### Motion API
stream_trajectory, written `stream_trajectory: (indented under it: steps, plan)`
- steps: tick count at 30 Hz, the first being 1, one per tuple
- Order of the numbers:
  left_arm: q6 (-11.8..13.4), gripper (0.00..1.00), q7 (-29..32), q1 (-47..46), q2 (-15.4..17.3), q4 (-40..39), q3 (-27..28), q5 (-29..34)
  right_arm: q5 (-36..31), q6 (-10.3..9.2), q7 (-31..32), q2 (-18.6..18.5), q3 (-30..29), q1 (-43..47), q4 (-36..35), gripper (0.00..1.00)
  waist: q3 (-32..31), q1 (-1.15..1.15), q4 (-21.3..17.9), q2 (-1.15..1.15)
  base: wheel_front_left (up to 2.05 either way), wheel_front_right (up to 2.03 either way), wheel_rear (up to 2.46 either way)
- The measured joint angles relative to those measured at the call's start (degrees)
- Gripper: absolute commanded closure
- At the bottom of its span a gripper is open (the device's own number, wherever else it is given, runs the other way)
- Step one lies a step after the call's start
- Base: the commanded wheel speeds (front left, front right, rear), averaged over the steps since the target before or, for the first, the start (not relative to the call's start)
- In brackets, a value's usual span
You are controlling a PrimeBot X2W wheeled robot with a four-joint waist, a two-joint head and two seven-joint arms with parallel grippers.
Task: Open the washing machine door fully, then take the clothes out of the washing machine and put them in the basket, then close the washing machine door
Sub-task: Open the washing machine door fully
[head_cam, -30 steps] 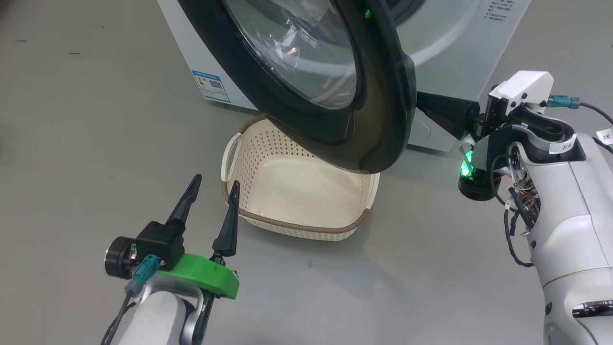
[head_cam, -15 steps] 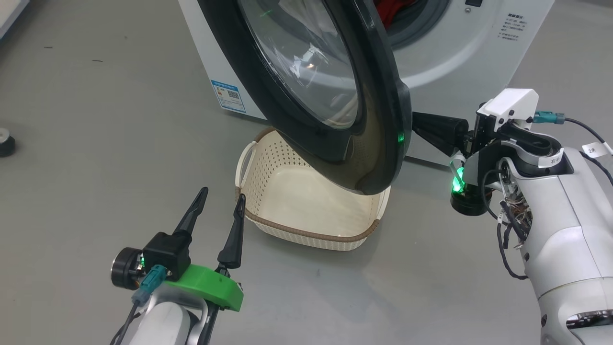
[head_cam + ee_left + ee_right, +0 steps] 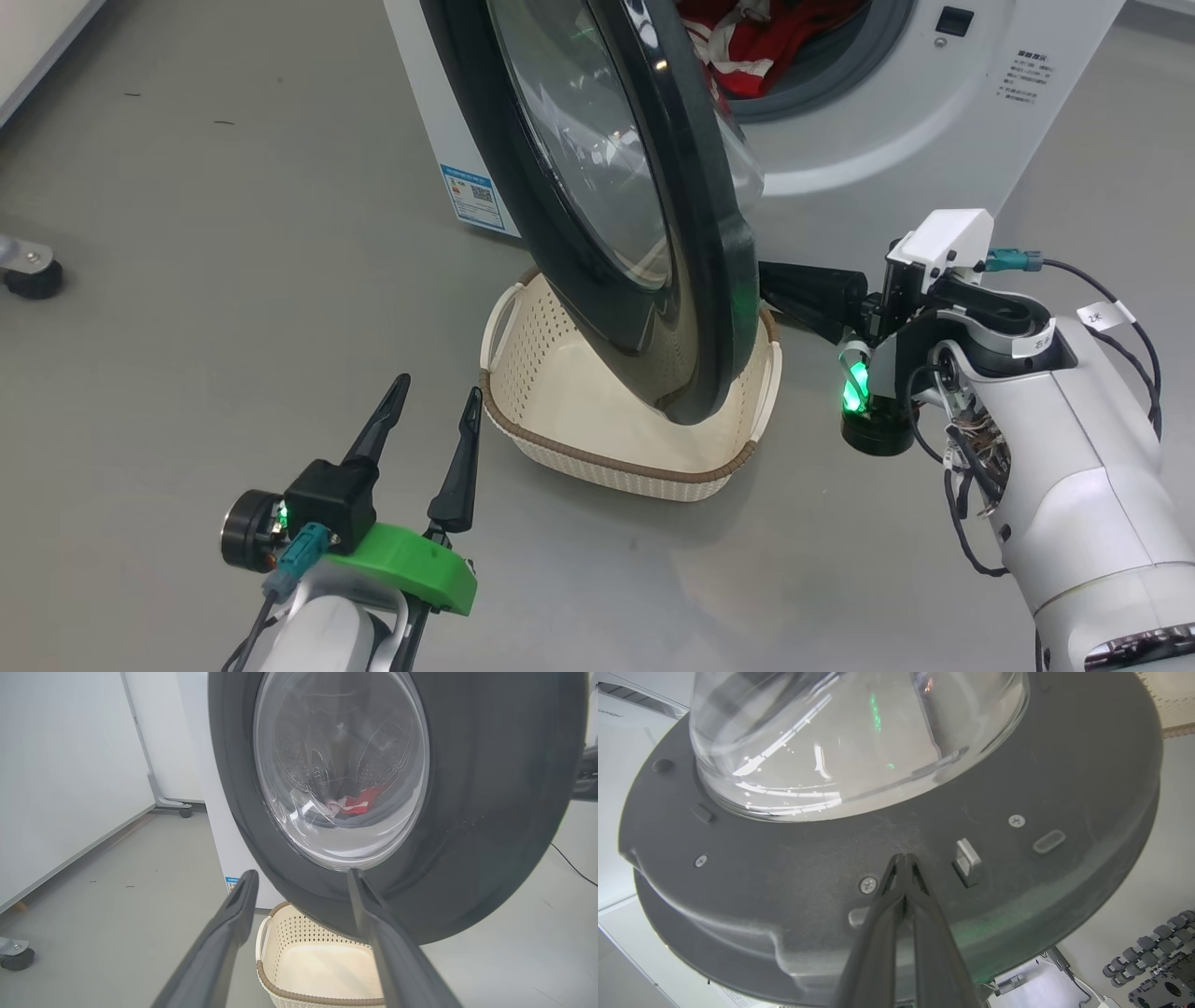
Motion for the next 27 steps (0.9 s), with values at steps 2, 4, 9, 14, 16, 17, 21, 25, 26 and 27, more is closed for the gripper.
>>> stream_trajectory:
  steps: [2, 4, 9, 14, 16, 17, 21, 25, 26, 27]
  plan:
    - [0.0, 0.0, 0.0, 0.2, 0.0, 0.02, 0.01, 0.03, 1.23, 0.0, -0.01, -0.01, 1.33, 0.37, -0.33, 1.0, -0.31, 0.0, 0.19, 0.0, 0.0, 0.0, 0.0]
    - [0.0, 0.0, 0.0, 0.5, 0.0, 0.0, 0.03, 0.2, 2.44, 0.0, -0.02, -0.02, 2.72, 0.79, -0.94, 1.0, -0.48, 0.0, 0.34, 0.0, 0.0, 0.0, 0.0]
    - [0.0, 0.0, 0.0, 0.97, 0.0, -0.09, 0.0, 0.23, 4.89, 0.0, -0.15, 0.0, 6.46, 1.14, -2.32, 1.0, -0.62, 0.0, 0.56, 0.0, 0.0, 0.0, 0.0]
    - [0.0, 0.0, 0.0, 0.99, 0.01, -0.18, -0.02, 0.23, 7.36, 0.0, -0.69, -0.01, 9.99, 2.17, -3.71, 1.0, -0.54, 0.0, 0.79, 0.0, 0.0, 0.0, 0.0]
    - [0.0, 0.0, 0.0, 0.99, 0.01, -0.27, -0.05, 0.23, 8.69, -0.01, -1.15, 0.0, 11.34, 2.32, -4.17, 1.0, -0.46, 0.0, 0.87, 0.0, 0.0, 0.0, 0.0]
    - [0.0, 0.0, 0.0, 0.99, 0.01, -0.34, -0.05, 0.23, 9.13, 0.0, -1.26, -0.01, 11.94, 2.37, -4.45, 1.0, -0.43, 0.0, 0.91, 0.0, 0.0, 0.0, 0.0]
    - [0.01, 0.0, 0.0, 0.99, 0.01, -0.47, -0.07, 0.23, 10.32, -0.01, -2.41, -0.01, 13.99, 2.48, -5.53, 1.0, -0.28, 0.0, 1.06, 0.0, 0.0, 0.0, 0.0]
    - [0.01, 0.0, 0.0, 0.99, 0.01, -0.67, -0.05, 0.23, 11.14, -0.01, -3.61, -0.02, 15.49, 2.48, -6.24, 1.0, -0.12, 0.0, 1.1, 0.0, 0.0, 0.0, 0.0]
    - [0.01, 0.0, 0.0, 0.99, 0.01, -0.71, -0.05, 0.23, 11.5, 0.0, -3.83, -0.03, 15.84, 2.48, -6.39, 1.0, -0.08, 0.0, 1.1, 0.0, 0.0, 0.0, 0.0]
    - [0.01, 0.0, 0.0, 0.99, 0.01, -0.74, -0.05, 0.23, 11.8, -0.01, -4.15, -0.04, 16.23, 2.48, -6.56, 1.0, -0.04, 0.0, 1.09, 0.0, 0.0, 0.0, 0.0]
